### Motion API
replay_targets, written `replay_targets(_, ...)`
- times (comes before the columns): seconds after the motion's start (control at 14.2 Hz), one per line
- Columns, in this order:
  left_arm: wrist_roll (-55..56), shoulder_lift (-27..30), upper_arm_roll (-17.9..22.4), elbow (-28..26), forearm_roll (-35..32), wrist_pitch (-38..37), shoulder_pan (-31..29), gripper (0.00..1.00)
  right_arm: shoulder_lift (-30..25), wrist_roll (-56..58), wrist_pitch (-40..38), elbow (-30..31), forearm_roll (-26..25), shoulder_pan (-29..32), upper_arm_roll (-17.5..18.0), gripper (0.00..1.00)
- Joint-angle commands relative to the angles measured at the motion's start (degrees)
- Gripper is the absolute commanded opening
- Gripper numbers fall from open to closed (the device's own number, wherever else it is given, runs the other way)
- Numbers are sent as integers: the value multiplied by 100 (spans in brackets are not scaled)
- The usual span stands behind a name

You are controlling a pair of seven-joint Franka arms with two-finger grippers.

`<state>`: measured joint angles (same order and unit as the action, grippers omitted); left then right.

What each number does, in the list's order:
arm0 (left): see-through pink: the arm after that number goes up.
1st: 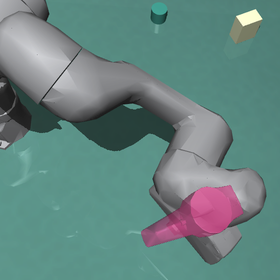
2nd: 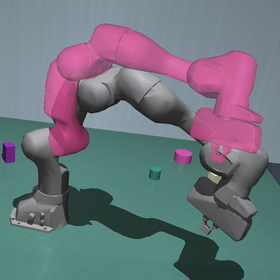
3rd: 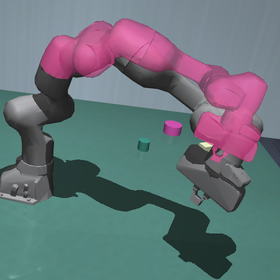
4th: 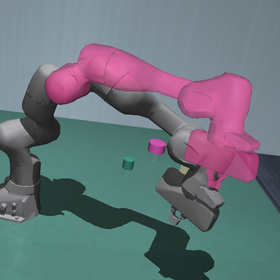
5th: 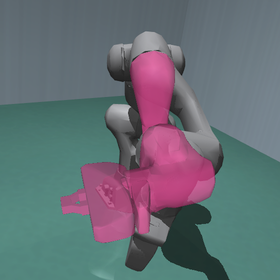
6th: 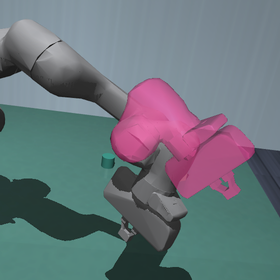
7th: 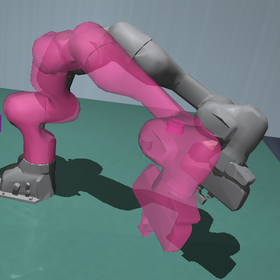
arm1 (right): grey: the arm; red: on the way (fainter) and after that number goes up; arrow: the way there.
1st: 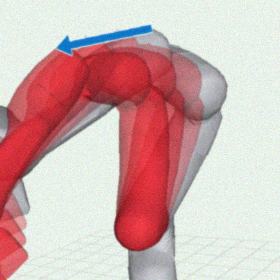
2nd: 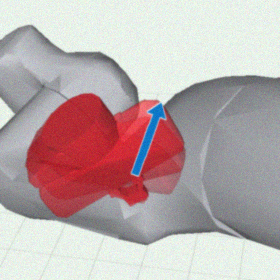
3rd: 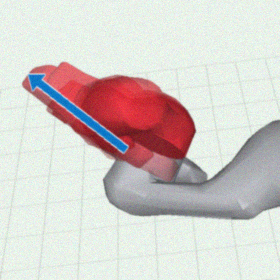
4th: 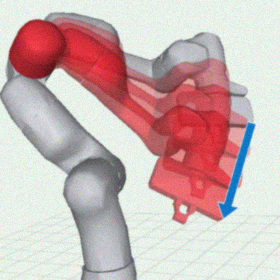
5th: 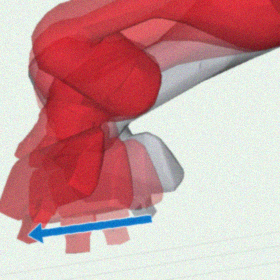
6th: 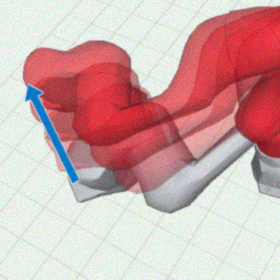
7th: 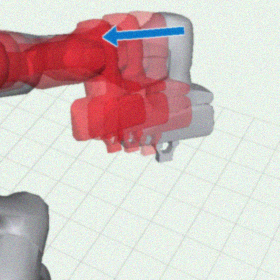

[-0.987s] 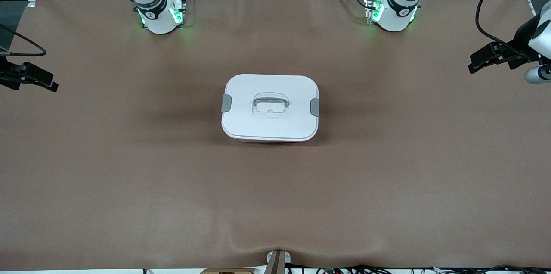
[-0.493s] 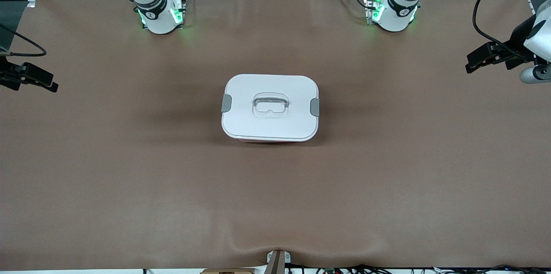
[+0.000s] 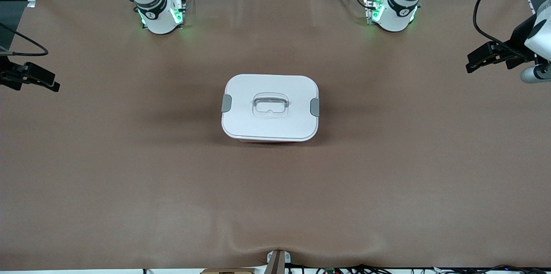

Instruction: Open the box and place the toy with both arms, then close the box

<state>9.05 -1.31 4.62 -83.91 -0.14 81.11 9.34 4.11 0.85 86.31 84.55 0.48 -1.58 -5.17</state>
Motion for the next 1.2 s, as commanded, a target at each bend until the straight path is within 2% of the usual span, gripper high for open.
replay_targets(0.0,18,227,-23,-186,-29,-8,-37,100,-42,55,-79,-8,13,44,16,100)
replay_targets(0.42,97,640,-58,-669,-38,133,-28,100,-33,161,-27,-17,13,53,7,100)
replay_targets(0.56,158,649,-84,-688,-47,142,-19,100,-33,170,-26,-8,13,44,7,100)
replay_targets(0.78,379,719,-400,-775,-319,151,-37,100,-33,231,-44,-8,13,44,7,100)
replay_targets(1.13,213,764,-375,-820,-311,247,-46,100,-33,478,-35,-8,48,44,7,100)
